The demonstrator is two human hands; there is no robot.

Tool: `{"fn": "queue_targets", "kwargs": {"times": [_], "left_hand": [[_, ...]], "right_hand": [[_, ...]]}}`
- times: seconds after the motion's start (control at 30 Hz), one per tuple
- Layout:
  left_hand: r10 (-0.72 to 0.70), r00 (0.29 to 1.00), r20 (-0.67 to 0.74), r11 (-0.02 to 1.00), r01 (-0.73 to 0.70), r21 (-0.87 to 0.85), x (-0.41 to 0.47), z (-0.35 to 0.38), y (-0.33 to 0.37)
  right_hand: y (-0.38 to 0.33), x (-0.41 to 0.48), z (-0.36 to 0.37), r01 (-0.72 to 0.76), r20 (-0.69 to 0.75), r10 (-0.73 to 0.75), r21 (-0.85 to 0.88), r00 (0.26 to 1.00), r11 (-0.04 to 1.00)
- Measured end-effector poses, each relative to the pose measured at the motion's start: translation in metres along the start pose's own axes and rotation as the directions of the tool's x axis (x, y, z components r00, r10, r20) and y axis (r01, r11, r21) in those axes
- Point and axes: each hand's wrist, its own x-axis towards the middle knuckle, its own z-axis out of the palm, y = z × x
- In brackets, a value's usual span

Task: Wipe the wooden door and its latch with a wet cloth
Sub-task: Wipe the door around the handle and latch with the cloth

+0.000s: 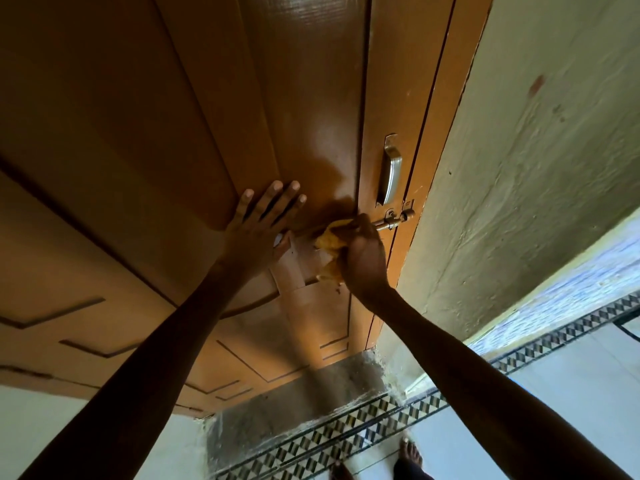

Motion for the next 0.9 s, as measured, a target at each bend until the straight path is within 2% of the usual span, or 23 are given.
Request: {"fn": "queue_targets", "kwargs": {"times": [0.1,0.17,0.3,0.4,0.47,0.53,0.67,0.73,0.83,0.9], "left_hand": [[-0.005,1.000,0.000,1.000,0.005,-0.007,0.000,0.000,0.000],[-0.010,1.000,0.011,1.000,0.010,-0.001,0.000,0.001,0.000],[-0.025,1.000,0.015,1.000,0.024,0.010,0.000,0.001,0.000],[-0.023,1.000,0.011,0.999,0.022,0.034,-0.001,0.003,0.002],[-0.028,1.000,0.012,0.998,0.027,0.056,-0.002,0.004,0.003],[-0.022,0.999,0.029,0.998,0.021,0.059,-0.001,0.003,0.004],[-0.027,0.999,0.032,0.997,0.024,0.068,-0.001,0.006,0.003],[-0.044,0.998,0.036,0.997,0.042,0.061,-0.001,0.006,0.004],[-0.068,0.996,0.057,0.997,0.066,0.041,-0.001,0.005,0.010],[-0.099,0.992,0.077,0.995,0.097,0.030,0.001,0.003,0.014]], "right_hand": [[-0.010,0.000,0.011,-0.036,-0.053,0.034,-0.049,0.998,0.998],[-0.018,-0.009,0.028,0.038,0.015,-0.037,-0.099,0.999,0.994],[0.002,-0.009,0.022,0.164,0.164,-0.159,-0.017,0.974,0.986],[0.014,-0.003,0.001,0.242,0.090,-0.237,-0.050,0.967,0.969],[0.007,0.002,0.001,0.094,-0.006,-0.094,0.004,0.996,0.996],[-0.007,0.003,0.013,0.016,-0.033,-0.019,-0.087,0.999,0.996],[-0.017,-0.002,0.021,0.050,0.140,-0.040,-0.063,0.989,0.997],[-0.003,0.001,0.014,0.143,0.175,-0.123,-0.104,0.977,0.984],[0.016,0.003,0.004,0.402,0.313,-0.310,-0.295,0.898,0.867],[0.016,0.004,0.000,0.454,0.377,-0.319,-0.356,0.869,0.817]]}}
